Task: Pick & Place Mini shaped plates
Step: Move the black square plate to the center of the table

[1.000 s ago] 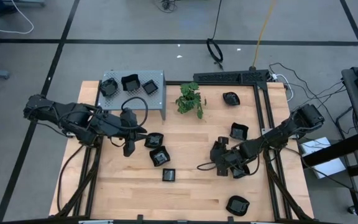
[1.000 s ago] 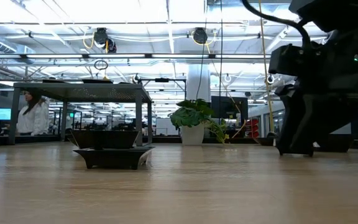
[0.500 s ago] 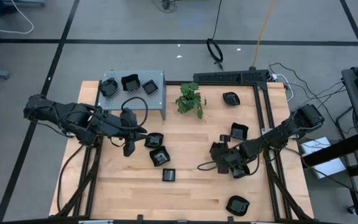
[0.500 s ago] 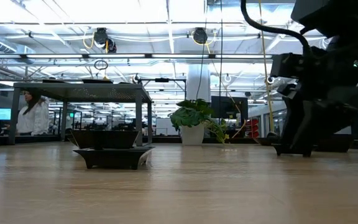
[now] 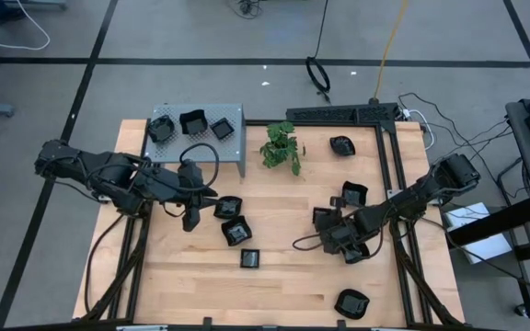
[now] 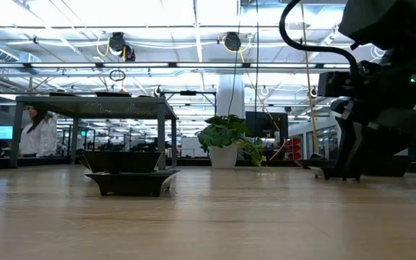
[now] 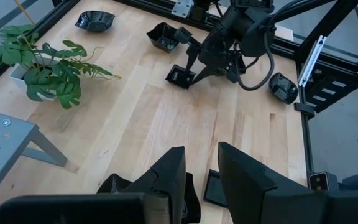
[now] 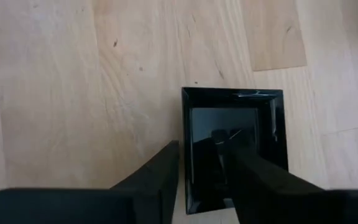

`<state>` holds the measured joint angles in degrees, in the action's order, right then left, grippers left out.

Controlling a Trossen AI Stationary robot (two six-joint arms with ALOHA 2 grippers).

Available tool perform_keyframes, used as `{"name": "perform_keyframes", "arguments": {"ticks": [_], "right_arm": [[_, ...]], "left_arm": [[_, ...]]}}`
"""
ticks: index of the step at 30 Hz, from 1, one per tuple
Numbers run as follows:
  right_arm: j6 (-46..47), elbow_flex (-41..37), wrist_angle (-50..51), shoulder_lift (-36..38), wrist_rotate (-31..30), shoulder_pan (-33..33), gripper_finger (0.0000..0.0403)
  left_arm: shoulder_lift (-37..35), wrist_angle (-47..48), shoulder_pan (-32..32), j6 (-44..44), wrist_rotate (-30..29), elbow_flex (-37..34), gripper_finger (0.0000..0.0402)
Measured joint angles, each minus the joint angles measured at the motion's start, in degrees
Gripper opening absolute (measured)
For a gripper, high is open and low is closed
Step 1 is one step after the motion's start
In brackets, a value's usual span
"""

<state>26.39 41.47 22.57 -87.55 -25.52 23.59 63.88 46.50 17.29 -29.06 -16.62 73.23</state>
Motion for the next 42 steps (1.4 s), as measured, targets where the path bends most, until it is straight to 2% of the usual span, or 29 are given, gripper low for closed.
{"name": "perform_keyframes", "arguments": {"ticks": [9, 14, 20, 22, 25, 29, 33, 42], "right_arm": [[-2.64, 0.0, -0.05, 0.0, -0.03, -0.02, 0.0008], [-7.72, 0.0, -3.93, -0.02, -0.01, -0.02, 0.0006], [-16.57, 0.0, -17.85, -0.13, 0.41, -0.04, 0.0001], [-18.11, 0.02, -22.86, -1.09, 2.87, -0.65, 0.0001], [-18.89, 0.02, -29.52, -4.22, 6.1, -1.74, 0.0001], [-22.66, 0.34, -36.99, -10.07, 6.54, -2.87, 0.0001], [-27.21, 3.66, -42.88, -15.96, 10.6, -3.9, 0.0001], [-38.89, 14.44, -45.17, -25.18, 14.92, -4.15, 0.0001]], "left_arm": [[0.0, 0.0, -0.01, 0.01, 0.0, 0.0, 0.0097], [0.0, 0.0, 0.0, 0.02, 0.0, 0.0, 0.0097], [0.0, -0.02, 0.0, -0.04, 0.0, 0.0, 0.0097], [0.0, -0.02, -0.02, -0.11, -0.02, 0.0, 0.0097], [0.0, -0.02, -0.01, -0.13, -0.02, 0.0, 0.0097], [0.0, -0.04, -0.02, -0.24, -0.02, 0.0, 0.0097], [0.0, -0.07, -0.02, -0.26, -0.02, 0.0, 0.0097], [0.0, -0.07, -0.02, -0.69, -0.02, 0.0, 0.0097]]}}
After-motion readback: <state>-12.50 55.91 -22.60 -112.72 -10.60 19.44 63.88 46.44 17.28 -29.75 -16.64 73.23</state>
